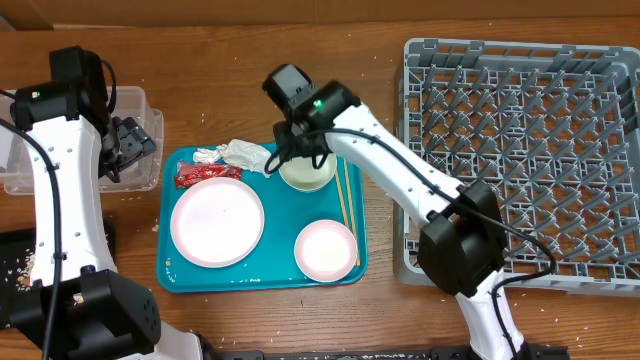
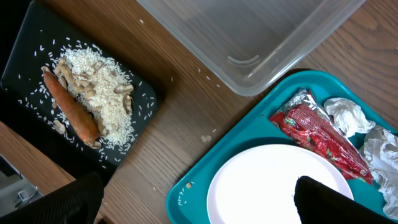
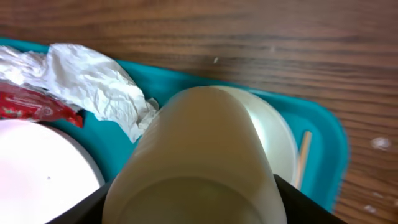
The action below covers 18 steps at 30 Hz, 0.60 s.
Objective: Sort waste into correct bins and load items into the dishwasher
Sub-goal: 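Carry the white cup right and place it in the dish rack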
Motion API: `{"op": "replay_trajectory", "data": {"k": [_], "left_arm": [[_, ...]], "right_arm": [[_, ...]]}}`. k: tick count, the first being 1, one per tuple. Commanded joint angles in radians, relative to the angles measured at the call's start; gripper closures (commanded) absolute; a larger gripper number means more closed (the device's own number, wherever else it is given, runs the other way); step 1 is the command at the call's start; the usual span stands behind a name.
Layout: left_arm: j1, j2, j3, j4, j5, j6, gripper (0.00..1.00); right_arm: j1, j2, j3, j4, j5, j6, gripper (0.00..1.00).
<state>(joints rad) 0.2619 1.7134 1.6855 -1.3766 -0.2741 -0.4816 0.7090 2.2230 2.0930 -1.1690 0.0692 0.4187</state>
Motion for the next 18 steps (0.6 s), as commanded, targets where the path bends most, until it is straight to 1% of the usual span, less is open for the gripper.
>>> {"op": "replay_trajectory", "data": {"k": [1, 4, 7, 10, 13, 18], "left_arm": [[-0.002, 0.003, -0.002, 0.0, -0.014, -0.023, 0.0], [-0.002, 0.003, -0.002, 0.0, -0.014, -0.024, 0.0], [-0.002, 0.003, -0.002, 0.001, -0.014, -0.024, 0.0], [-0.002, 0.003, -0.002, 0.0, -0.014, -0.023, 0.0], [-0.002, 0.003, -0.002, 0.0, -0.014, -0.023, 0.0], [-0.002, 0.003, -0.002, 0.001, -0.014, -0.024, 0.0]], "right_arm": [[-0.012, -0.031, 0.146, -0.067, 0.114, 0.005, 0.37], [-0.054, -0.047, 0.26, -0.154, 0.188, 0.005, 0.37], [-0.134, -0.064, 0.364, -0.243, 0.203, 0.006, 0.37], [-0.249, -0.078, 0.434, -0.335, 0.207, 0.047, 0.36], [-0.391, -0.085, 0.457, -0.413, 0.206, 0.084, 0.34], [-0.623, -0.085, 0.438, -0.505, 0.18, 0.103, 0.33]]}}
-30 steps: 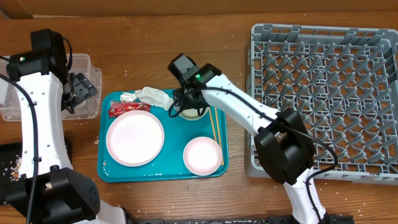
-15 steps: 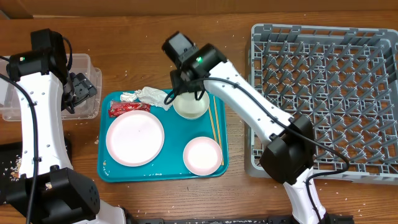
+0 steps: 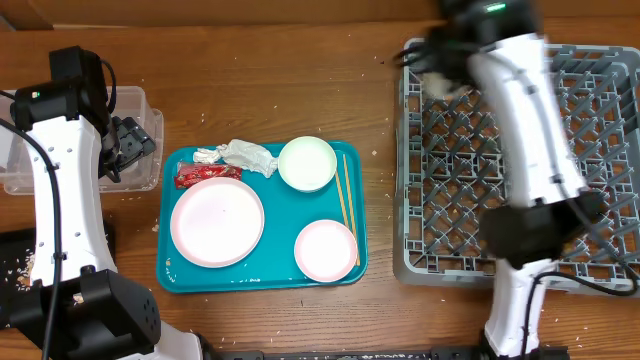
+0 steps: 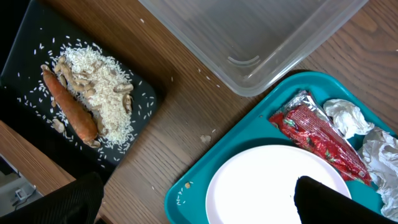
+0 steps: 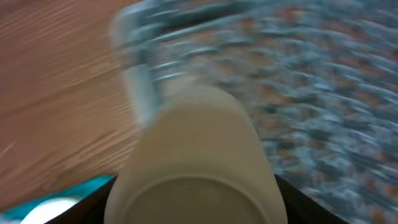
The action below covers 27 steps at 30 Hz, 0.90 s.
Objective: Sort waste into correct bins and load items into the dishwasher
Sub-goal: 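Carry the white cup right and place it in the dish rack, then move the right gripper back to the white bowl and grasp it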
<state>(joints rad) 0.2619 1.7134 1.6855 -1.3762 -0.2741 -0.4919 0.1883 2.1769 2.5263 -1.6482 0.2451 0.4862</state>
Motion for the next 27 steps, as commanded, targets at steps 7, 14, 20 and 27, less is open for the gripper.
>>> {"op": "replay_trajectory", "data": {"k": [7, 14, 20, 27], "left_arm": [[-0.002, 0.003, -0.002, 0.005, -0.014, -0.013, 0.0], [-0.002, 0.003, -0.002, 0.005, -0.014, -0.013, 0.0], [-0.002, 0.003, -0.002, 0.024, -0.013, -0.014, 0.0], [-0.002, 0.003, -0.002, 0.032, -0.013, -0.014, 0.0]], "right_arm": [[-0.333, -0.037, -0.034, -0.037, -0.029, 0.031, 0.32], [-0.553, -0.025, -0.087, 0.005, -0.189, -0.023, 0.29], [-0.631, -0.02, -0.169, 0.037, -0.24, -0.092, 0.25], [-0.606, -0.02, -0.228, 0.033, -0.248, -0.095, 0.11]]}}
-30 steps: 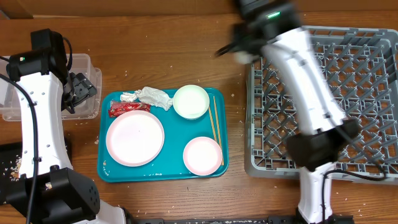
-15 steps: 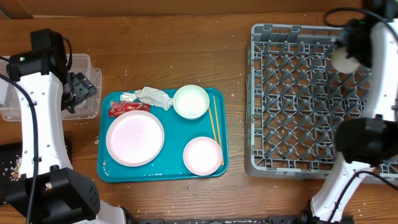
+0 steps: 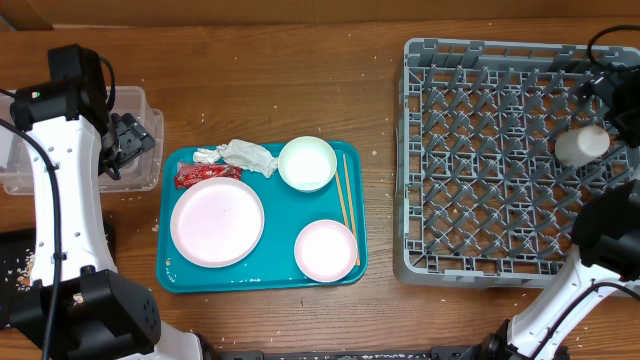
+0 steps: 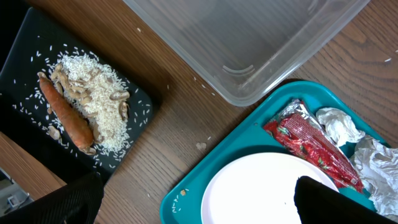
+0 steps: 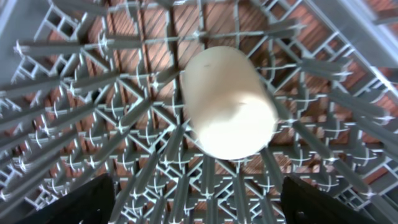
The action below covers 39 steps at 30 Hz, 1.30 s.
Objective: Sort waste into correct bins and load items into the dishwasher
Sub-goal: 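Move the right gripper back to the white bowl and grasp it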
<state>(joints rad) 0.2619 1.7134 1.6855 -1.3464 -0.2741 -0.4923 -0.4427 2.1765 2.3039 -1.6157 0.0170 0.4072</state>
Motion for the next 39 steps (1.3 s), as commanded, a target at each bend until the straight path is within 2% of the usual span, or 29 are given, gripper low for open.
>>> {"op": "replay_trajectory", "data": {"k": [1, 9, 16, 23, 29, 36, 39], "left_arm": [[-0.002, 0.003, -0.002, 0.002, -0.013, -0.013, 0.0], [-0.002, 0.003, -0.002, 0.001, -0.013, -0.013, 0.0], [-0.002, 0.005, -0.002, 0.013, -0.013, -0.024, 0.0], [0.043, 0.027, -0.002, 0.018, 0.0, -0.032, 0.0], [0.144, 0.032, -0.002, -0.024, 0.04, -0.032, 0.0], [0.223, 0.032, -0.002, -0.05, 0.039, -0.032, 0.0], [0.224, 0.032, -0.002, -0.049, 0.039, -0.032, 0.0]], "right_arm": [[0.031, -0.02, -0.006, -0.002, -0.02, -0.015, 0.1], [0.121, -0.059, 0.002, -0.055, -0.194, -0.027, 0.13], [0.405, -0.134, 0.002, 0.031, -0.307, -0.045, 0.12], [0.775, -0.071, -0.004, 0.175, -0.271, -0.045, 0.05], [1.022, 0.03, -0.008, 0.228, -0.125, -0.045, 0.0], [1.166, 0.142, -0.008, 0.268, -0.107, -0.045, 0.02], [1.204, 0.185, -0.009, 0.282, -0.107, -0.045, 0.11]]}}
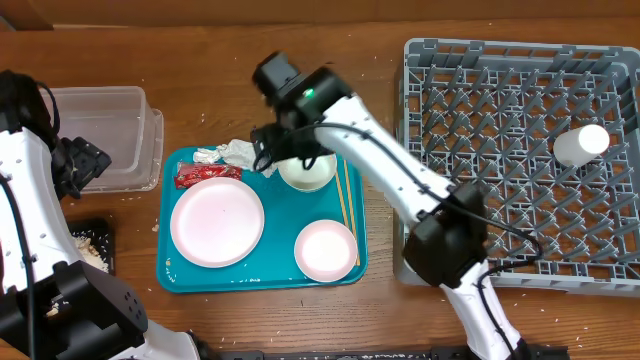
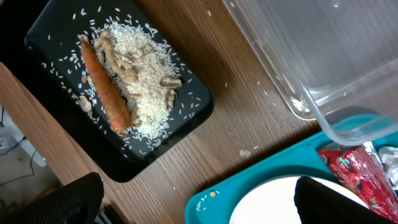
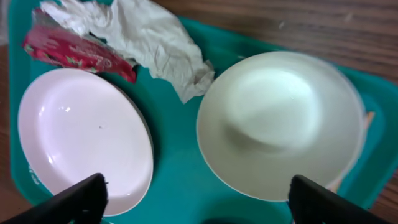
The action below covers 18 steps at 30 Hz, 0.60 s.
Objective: Sort waste into correct bins and load items into the dishwasher
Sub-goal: 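Move the right gripper back to the white bowl and grasp it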
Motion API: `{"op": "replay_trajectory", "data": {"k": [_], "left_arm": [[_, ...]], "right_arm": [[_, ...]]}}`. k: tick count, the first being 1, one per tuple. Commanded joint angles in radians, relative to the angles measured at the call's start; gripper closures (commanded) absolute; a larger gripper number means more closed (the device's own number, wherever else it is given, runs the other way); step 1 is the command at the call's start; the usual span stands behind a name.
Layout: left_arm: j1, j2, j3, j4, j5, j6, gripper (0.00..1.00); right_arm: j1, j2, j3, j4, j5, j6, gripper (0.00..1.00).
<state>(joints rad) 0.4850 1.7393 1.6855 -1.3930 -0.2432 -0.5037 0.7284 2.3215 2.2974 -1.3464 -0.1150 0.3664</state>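
A teal tray (image 1: 190,275) holds a large pink plate (image 1: 217,222), a small pink plate (image 1: 325,249), a pale green bowl (image 1: 306,172), chopsticks (image 1: 345,205), a red wrapper (image 1: 205,176) and crumpled white paper (image 1: 238,152). My right gripper (image 1: 292,150) hangs open over the bowl (image 3: 280,124) with nothing between its fingers (image 3: 68,199). A cream cup (image 1: 582,144) lies in the grey dish rack (image 1: 415,150) at its right side. My left gripper (image 1: 85,165) is open at the far left, beside the clear bin (image 1: 105,130), and holds nothing.
A black tray (image 2: 186,118) with rice and an orange sausage-like piece (image 2: 106,93) lies at the near left, below the clear bin (image 2: 329,56). Crumbs dot the wooden table. The rack fills the right side.
My right gripper was open over the rack's right side above the cup; it is now back over the tray, above the green bowl. My left arm has shifted left, over the black tray.
My right gripper held the cream cup above the green bowl on the tray. Then it had the cup over the rack's far left corner. Then the cup lay in the rack and the gripper was open above it. Now the gripper is over the tray again.
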Motion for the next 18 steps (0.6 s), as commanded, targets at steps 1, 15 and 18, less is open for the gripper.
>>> {"op": "replay_trajectory", "data": {"k": [1, 15, 18], "left_arm": [[0.001, 0.006, -0.002, -0.003, 0.009, -0.021, 0.0], [-0.001, 0.006, -0.002, -0.006, 0.029, -0.021, 0.0], [-0.001, 0.006, -0.002, -0.005, 0.056, -0.021, 0.0]], "right_arm": [[0.042, 0.053, -0.002, 0.019, 0.029, -0.005, 0.15], [0.079, 0.146, -0.021, 0.034, 0.142, -0.008, 0.47], [0.079, 0.146, -0.046, 0.041, 0.145, -0.007, 0.48]]}}
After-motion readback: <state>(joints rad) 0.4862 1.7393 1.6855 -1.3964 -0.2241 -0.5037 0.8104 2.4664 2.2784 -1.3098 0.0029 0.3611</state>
